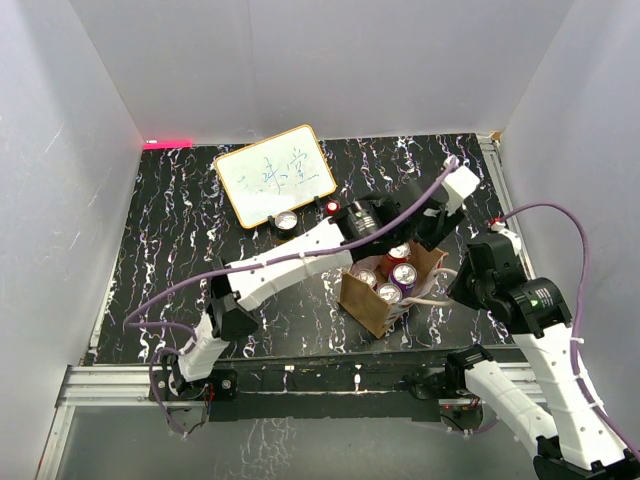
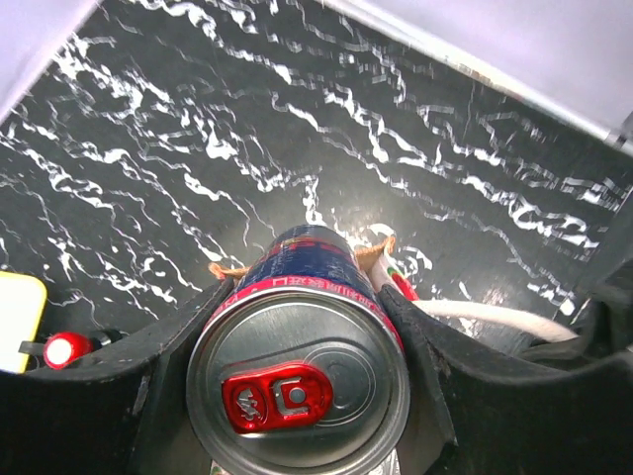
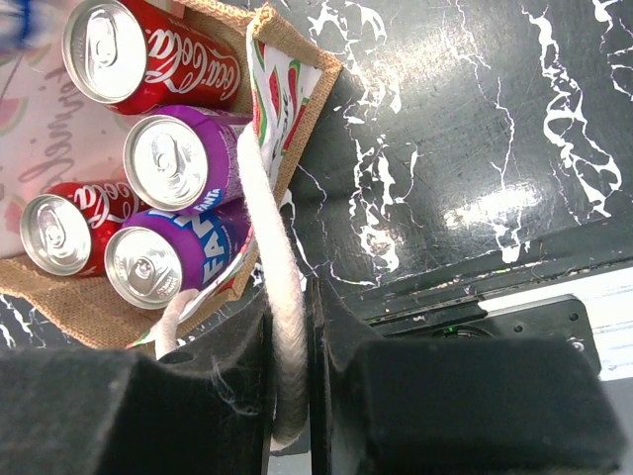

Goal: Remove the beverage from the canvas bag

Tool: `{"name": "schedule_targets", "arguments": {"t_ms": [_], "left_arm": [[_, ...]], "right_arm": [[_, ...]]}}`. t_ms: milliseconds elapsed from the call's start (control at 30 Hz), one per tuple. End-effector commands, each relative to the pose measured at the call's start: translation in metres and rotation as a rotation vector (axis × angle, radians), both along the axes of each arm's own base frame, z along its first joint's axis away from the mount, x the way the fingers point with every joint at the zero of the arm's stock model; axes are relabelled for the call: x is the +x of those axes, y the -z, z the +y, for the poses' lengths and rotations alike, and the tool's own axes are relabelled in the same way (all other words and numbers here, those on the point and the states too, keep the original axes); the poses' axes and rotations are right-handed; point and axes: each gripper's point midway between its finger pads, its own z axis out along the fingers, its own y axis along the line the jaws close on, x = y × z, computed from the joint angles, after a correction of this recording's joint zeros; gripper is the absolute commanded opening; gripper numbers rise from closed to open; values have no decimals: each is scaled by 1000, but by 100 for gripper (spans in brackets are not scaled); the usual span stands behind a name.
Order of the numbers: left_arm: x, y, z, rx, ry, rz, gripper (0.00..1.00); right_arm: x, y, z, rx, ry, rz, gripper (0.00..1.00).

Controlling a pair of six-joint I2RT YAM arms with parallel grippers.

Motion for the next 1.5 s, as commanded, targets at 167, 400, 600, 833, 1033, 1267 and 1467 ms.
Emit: {"name": "schedule_targets", "arguments": {"t_ms": [167, 400, 600, 833, 1033, 1267, 1467], "left_arm": [[-16, -175, 74, -387, -129, -61, 0], [-50, -197, 143, -476, -182, 57, 0], [-75, -161, 227, -402, -273, 109, 0], [-74, -76, 285, -146, -421, 86, 0], [-48, 8, 318, 17, -726, 10, 0], [-11, 72, 351, -67, -981, 121, 0], [35, 79, 380, -125, -1119, 71, 0]], "right_arm": [[7, -26, 2, 63, 46, -121, 17], [16, -23, 7, 73, 37, -123, 17], [27, -20, 10, 68, 40, -110, 17], [32, -9, 16, 65, 16, -73, 17], [30, -1, 12, 41, 20, -61, 17], [33, 6, 14, 18, -30, -40, 17], [35, 6, 21, 28, -96, -56, 17]]}}
